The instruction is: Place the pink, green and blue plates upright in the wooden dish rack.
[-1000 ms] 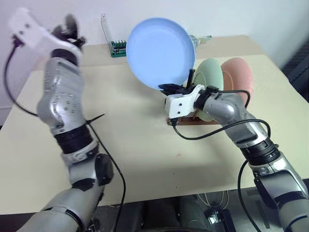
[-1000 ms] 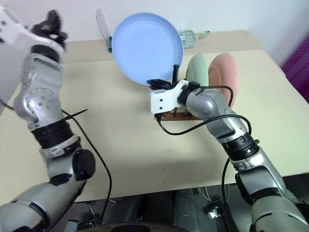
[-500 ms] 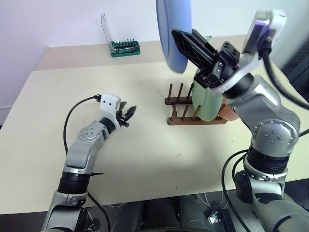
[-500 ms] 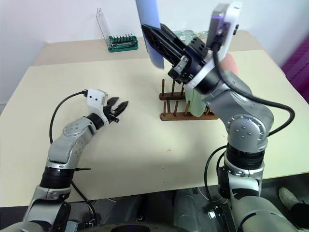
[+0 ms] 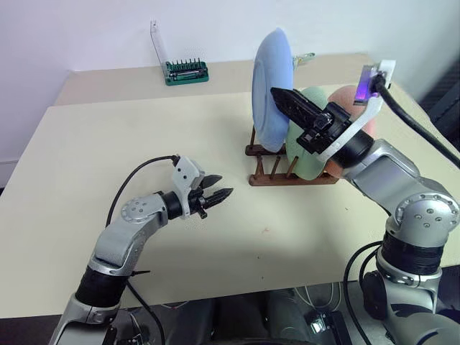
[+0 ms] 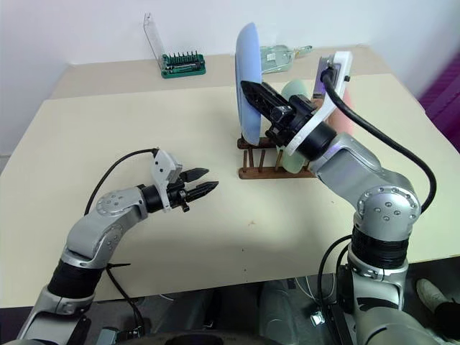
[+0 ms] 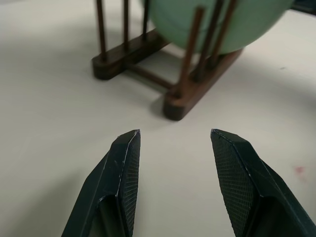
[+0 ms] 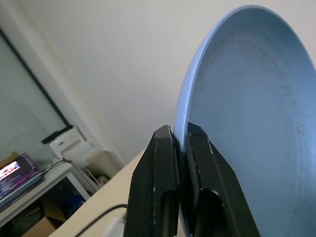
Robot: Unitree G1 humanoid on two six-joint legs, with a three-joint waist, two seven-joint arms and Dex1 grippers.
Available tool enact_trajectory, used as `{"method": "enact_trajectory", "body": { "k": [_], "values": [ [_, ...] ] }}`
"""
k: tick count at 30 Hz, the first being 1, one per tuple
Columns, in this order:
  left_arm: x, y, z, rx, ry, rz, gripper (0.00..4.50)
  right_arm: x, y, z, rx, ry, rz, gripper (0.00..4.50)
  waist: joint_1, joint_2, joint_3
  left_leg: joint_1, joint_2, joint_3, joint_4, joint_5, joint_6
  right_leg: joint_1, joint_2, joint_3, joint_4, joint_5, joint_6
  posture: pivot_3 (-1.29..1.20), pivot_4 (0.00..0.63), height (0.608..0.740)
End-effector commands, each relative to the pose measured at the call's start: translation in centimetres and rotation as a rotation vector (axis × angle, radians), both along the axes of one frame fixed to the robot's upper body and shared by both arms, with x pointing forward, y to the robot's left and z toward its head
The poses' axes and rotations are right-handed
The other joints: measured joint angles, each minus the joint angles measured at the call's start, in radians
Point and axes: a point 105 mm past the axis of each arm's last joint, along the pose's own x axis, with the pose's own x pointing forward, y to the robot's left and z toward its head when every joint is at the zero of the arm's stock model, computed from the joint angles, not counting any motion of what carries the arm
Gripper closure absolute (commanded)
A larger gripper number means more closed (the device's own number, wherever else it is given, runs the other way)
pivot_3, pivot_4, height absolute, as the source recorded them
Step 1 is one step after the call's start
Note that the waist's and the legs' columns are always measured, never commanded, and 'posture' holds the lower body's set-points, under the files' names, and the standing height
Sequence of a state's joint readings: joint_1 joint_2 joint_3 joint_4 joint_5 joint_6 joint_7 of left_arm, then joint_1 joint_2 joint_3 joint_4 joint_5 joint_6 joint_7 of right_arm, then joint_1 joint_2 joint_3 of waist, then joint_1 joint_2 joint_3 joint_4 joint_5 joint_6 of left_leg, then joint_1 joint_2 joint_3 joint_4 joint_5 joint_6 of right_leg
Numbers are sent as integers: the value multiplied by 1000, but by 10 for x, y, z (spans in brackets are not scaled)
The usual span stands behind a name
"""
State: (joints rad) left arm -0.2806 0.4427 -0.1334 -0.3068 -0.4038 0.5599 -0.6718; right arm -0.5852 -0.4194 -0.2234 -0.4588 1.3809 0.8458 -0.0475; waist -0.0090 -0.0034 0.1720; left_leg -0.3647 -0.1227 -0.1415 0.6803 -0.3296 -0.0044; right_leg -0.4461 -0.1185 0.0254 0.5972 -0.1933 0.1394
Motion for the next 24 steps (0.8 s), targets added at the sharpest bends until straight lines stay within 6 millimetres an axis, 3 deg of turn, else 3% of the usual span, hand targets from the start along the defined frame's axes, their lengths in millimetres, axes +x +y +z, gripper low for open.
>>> {"method": "enact_trajectory", "body": {
  "k": [1, 8, 12, 15, 21, 24],
  "values": [
    [-7, -3, 7, -2, -26, -26, 2213, 2, -4, 1, -1, 9, -29, 4500, 0, 0, 0, 0, 0, 0, 0, 0, 0, 0, 0, 0, 0, 0, 0, 0, 150, 740],
    [-9, -4, 7, 3, -25, -30, 2213, 9, -4, -5, -12, 51, -40, 4500, 0, 0, 0, 0, 0, 0, 0, 0, 0, 0, 0, 0, 0, 0, 0, 0, 150, 740],
    [-9, -5, 7, 1, -24, -26, 2136, 10, -2, -3, -23, 43, -41, 3099, 0, 0, 0, 0, 0, 0, 0, 0, 0, 0, 0, 0, 0, 0, 0, 0, 150, 740],
    [-10, -5, 6, 2, -22, -27, 2136, 12, -3, 0, -53, 12, -73, 1570, 0, 0, 0, 0, 0, 0, 0, 0, 0, 0, 0, 0, 0, 0, 0, 0, 150, 740],
    [-9, -7, 7, -3, -20, -27, 2136, 12, -8, 11, -195, -109, -158, 1570, 1, 0, 0, 0, 0, 0, 0, 0, 0, 0, 0, 0, 0, 0, 0, 0, 150, 740],
    [-10, -9, 7, -10, -18, -33, 2136, 7, -11, 21, -341, -267, -203, 1570, 2, 0, 0, 0, 0, 1, 0, 0, 0, 0, 0, 0, 0, 0, 0, 0, 150, 740]
  ]
}}
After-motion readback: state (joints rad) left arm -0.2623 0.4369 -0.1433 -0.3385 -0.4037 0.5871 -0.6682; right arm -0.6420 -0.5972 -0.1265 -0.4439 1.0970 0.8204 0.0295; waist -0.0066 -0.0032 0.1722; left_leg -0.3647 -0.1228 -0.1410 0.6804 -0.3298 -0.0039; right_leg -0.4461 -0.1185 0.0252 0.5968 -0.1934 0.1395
